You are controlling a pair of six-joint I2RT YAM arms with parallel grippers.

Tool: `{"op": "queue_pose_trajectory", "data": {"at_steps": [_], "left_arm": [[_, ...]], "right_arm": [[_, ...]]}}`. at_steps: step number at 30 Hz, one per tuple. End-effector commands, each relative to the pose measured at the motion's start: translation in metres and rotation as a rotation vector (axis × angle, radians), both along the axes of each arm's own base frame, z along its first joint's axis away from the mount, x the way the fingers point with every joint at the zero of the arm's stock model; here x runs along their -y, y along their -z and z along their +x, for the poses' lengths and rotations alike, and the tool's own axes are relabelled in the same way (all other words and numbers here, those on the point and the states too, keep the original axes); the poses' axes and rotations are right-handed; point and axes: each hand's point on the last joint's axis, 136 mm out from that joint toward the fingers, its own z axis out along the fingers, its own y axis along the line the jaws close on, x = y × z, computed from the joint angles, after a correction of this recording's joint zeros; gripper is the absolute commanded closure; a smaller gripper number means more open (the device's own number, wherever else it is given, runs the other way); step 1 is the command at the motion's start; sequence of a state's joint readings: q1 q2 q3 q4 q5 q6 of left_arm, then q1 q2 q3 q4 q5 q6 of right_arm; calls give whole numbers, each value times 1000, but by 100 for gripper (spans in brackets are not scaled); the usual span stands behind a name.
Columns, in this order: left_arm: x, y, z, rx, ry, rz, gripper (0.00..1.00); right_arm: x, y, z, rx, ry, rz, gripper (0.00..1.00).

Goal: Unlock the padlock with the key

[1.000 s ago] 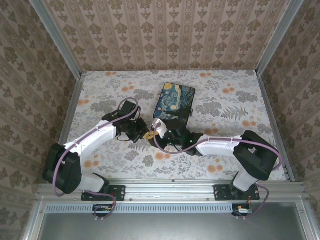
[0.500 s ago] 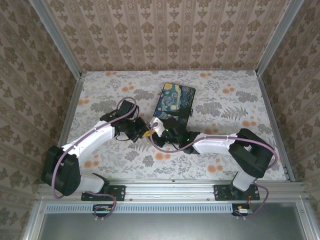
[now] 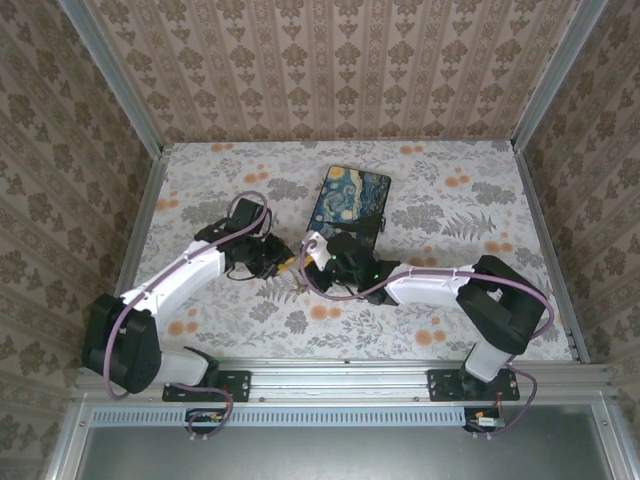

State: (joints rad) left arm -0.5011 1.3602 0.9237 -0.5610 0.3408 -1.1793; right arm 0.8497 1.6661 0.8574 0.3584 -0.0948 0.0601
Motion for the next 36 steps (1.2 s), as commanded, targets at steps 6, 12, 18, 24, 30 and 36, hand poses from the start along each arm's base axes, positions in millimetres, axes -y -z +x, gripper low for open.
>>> {"op": "queue_pose_trajectory", "data": {"at_steps": [6,12,18,24,30,36], "left_arm": [[-1,63,-17,-60,58,97,62],[1,77,-23,-102,13,138,62],[-1,84,-25,-127,-42,152,65],[2,90,-31,-153,-60,172,68],[-1,98,-32,-165,-69,202,71],[3,107,-25,-169,-72,214,73]], "right_arm": [[48,-1,10,-141,144,21,73],[62,4,7,-169,170,5,72],[62,8,6,-179,171,13,72],[61,8,7,-177,168,11,72],[62,9,6,-180,168,9,72],[65,9,5,-184,170,10,72]]}}
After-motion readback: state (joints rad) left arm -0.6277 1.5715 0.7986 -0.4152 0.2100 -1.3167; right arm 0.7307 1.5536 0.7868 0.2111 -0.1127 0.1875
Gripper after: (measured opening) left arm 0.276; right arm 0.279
